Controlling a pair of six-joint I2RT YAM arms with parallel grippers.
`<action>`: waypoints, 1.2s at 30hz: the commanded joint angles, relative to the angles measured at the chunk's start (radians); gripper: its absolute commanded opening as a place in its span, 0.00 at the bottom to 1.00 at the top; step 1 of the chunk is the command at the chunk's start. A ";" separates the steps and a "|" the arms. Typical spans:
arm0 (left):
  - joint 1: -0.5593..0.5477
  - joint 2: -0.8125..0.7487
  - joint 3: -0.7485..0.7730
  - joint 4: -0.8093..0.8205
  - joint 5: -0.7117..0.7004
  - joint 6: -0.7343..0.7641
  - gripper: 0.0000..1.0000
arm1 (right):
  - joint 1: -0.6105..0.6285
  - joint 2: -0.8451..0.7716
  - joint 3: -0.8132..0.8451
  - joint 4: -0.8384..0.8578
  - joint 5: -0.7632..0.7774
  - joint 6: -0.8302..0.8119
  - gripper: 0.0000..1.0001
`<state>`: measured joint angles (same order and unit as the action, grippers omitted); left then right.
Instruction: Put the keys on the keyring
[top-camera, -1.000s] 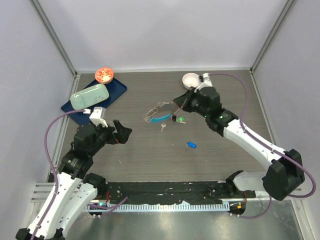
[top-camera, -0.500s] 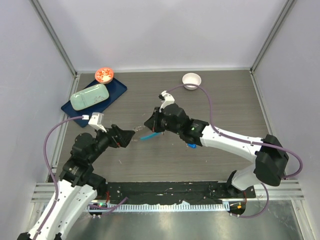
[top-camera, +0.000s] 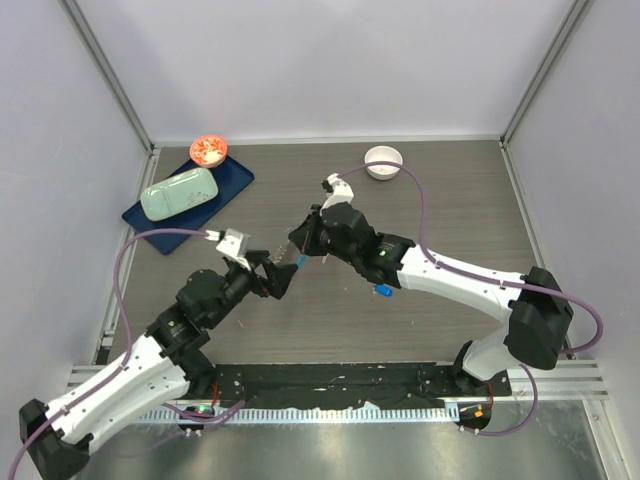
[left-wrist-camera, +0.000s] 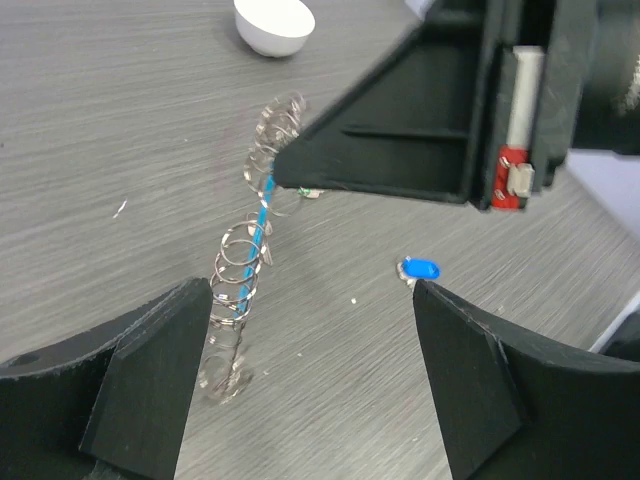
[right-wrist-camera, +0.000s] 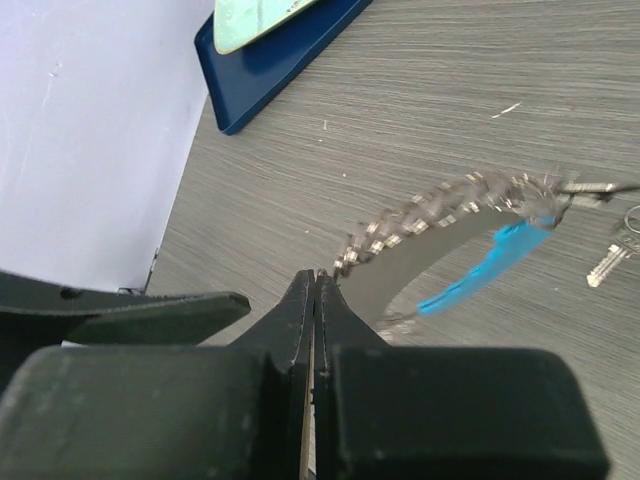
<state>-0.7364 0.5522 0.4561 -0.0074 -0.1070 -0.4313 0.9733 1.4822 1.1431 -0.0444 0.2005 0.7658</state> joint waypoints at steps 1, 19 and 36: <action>-0.113 0.005 -0.048 0.248 -0.209 0.245 0.84 | -0.001 -0.031 0.055 0.017 0.036 -0.014 0.01; -0.121 -0.170 0.295 -0.534 -0.520 0.014 0.90 | 0.027 0.138 0.147 -0.181 -0.299 -0.392 0.01; -0.121 -0.334 0.254 -0.625 -0.591 -0.001 0.91 | 0.036 0.582 0.461 -0.186 -0.129 -0.251 0.04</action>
<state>-0.8555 0.2153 0.7292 -0.6125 -0.6712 -0.4133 1.0073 2.0346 1.5146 -0.2569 -0.0078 0.4629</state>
